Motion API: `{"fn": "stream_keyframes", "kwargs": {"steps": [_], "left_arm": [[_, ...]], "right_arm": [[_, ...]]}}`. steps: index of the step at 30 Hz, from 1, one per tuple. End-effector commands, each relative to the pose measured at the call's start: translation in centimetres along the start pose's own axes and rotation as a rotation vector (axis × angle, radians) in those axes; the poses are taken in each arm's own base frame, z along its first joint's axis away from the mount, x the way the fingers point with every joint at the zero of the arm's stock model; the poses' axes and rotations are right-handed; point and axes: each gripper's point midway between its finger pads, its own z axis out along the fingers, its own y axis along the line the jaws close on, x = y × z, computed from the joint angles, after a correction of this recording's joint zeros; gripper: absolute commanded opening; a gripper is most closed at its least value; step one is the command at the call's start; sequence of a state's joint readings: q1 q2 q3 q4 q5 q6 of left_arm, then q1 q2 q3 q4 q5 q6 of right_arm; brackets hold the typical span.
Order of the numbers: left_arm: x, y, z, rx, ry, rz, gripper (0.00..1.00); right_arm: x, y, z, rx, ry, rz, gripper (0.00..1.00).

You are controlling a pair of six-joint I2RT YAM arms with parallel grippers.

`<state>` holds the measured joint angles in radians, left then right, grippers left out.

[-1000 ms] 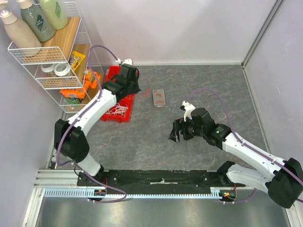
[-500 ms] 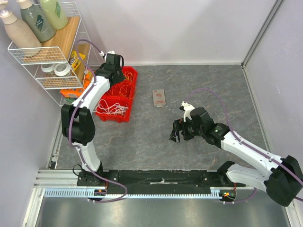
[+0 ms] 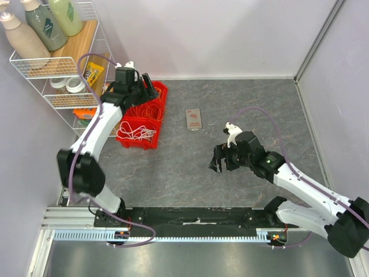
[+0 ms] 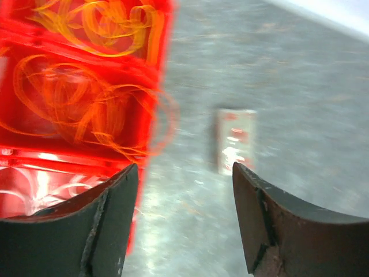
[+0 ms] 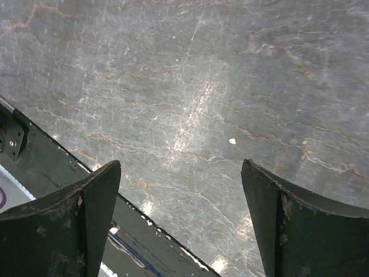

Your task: Untangle the cables

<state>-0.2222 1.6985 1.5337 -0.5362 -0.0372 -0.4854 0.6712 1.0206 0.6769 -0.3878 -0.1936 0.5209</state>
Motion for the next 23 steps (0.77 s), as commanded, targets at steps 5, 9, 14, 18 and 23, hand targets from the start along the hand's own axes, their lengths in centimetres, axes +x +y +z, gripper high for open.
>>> {"fn": "stream_keyframes", "kwargs": {"steps": [5, 9, 14, 18, 23], "left_arm": [[1.3, -12.6, -18.0, 0.871, -0.074, 0.025, 0.80], [5.3, -13.0, -23.8, 1.103, -0.070, 0.149, 0.82], [7.7, -11.5, -30.4, 1.212, -0.251, 0.298, 0.87], [6.7, -11.2, -35.7, 1.253, -0.448, 0.360, 0.93], [4.2, -10.9, -42.7, 1.274, -0.714, 0.368, 0.97]], "right_arm": [[-6.5, -2.2, -6.7, 0.222, -0.319, 0.002, 0.94], [-8.7, -3.4, -12.0, 0.318, -0.516, 0.002, 0.98], [-10.2, -5.9, -19.7, 0.468, -0.800, 0.065, 0.98], [-10.8, -7.0, -25.4, 0.521, -1.014, 0.178, 0.98], [-12.6, -4.8, -31.1, 0.433, -1.172, 0.152, 0.98]]}}
